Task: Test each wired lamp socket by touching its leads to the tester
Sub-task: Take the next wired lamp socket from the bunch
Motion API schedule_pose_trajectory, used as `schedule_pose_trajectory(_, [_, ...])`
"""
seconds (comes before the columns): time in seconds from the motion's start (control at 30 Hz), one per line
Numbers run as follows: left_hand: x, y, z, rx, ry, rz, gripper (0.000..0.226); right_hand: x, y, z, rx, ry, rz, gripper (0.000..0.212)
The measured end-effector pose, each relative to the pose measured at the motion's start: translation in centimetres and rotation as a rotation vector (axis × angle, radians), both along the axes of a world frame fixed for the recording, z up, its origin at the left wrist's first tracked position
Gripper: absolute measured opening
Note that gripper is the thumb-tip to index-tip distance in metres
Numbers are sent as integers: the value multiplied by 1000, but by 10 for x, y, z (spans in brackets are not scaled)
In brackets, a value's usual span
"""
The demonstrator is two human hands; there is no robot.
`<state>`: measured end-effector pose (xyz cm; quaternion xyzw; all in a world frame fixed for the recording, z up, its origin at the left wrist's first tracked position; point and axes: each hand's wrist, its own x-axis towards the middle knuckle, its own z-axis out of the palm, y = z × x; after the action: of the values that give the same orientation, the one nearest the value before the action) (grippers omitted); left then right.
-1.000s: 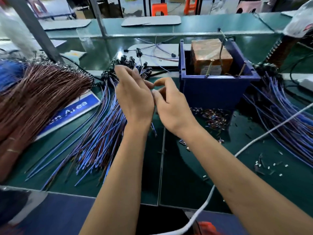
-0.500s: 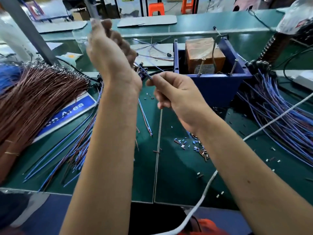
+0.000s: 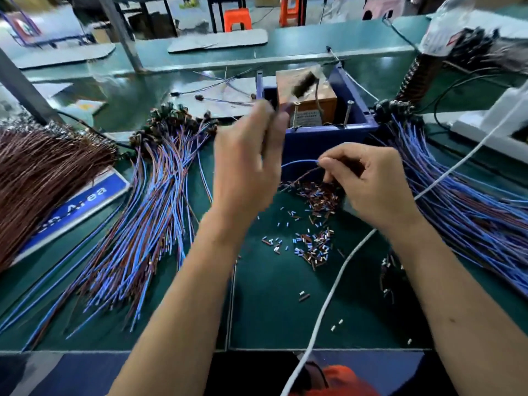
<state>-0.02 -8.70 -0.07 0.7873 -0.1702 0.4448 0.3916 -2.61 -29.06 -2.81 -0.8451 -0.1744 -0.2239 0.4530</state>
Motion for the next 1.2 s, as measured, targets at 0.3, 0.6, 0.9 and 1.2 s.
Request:
schedule_pose_trajectory(0.3, [-18, -33, -32, 274, 136, -169, 26, -4, -2, -9, 111, 49, 57, 9])
schedule_pose_trajectory(0.6, [-13, -30, -42, 203, 272, -358, 19, -2, 4, -14, 192, 39, 20, 11])
schedule_pose_trajectory(0.9, [-11, -31, -47, -22, 402, -371, 7, 3, 3, -19, 344, 116, -46, 3])
schedule_pose_trajectory(1.2, [-7, -28, -49, -154, 530, -436, 13, 6, 1, -23, 444, 244, 26, 7])
